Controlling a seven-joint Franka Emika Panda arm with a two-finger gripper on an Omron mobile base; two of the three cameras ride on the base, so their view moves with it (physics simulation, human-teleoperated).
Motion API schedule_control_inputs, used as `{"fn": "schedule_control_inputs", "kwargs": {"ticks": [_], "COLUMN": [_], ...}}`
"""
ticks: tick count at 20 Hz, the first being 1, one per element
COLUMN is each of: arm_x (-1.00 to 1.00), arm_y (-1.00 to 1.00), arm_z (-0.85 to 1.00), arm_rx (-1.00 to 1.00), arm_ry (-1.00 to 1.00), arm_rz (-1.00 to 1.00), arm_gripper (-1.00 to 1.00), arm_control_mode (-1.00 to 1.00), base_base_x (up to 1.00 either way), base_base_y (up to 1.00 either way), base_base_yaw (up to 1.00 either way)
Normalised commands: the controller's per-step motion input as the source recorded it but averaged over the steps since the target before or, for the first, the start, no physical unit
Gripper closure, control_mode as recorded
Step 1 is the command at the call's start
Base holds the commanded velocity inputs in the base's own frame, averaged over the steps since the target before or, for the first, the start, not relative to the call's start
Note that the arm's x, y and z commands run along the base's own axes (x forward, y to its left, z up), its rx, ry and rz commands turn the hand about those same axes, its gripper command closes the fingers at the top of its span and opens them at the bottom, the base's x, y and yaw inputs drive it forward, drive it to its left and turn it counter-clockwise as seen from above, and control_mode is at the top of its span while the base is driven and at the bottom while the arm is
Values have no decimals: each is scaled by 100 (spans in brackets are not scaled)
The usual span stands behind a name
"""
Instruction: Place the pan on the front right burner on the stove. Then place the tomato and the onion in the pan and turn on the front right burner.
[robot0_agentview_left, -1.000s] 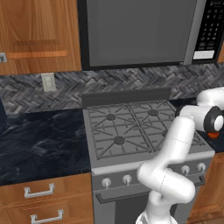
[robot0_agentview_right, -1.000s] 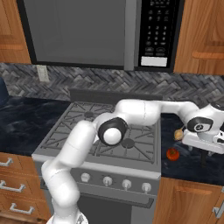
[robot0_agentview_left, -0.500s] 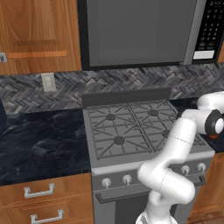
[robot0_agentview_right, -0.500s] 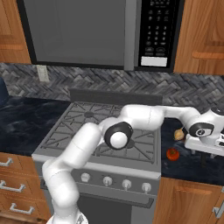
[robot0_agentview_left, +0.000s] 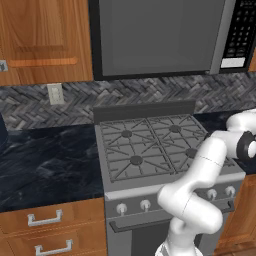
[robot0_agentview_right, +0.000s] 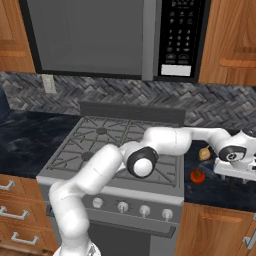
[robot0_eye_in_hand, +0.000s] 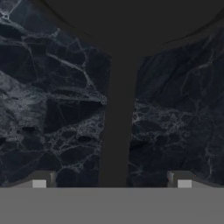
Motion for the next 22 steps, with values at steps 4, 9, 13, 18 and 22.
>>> {"fn": "schedule_control_inputs", "kwargs": {"ticks": [4, 9, 13, 18, 22], "arm_x": [8, 0, 0, 0, -6], "arm_y": [-6, 0, 2, 0, 3], "arm_z": [-29, -39, -45, -29, -3], "arm_rx": [0, -1, -3, -3, -1], "arm_ry": [1, 2, 5, 2, 0], "arm_rz": [2, 2, 0, 0, 0], "arm_gripper": [-100, -100, 100, 100, 100], "arm_control_mode": [-100, -100, -100, -100, -100], "base_base_x": [0, 0, 0, 0, 0], "base_base_y": [0, 0, 0, 0, 0], "base_base_yaw": [0, 0, 0, 0, 0]}}
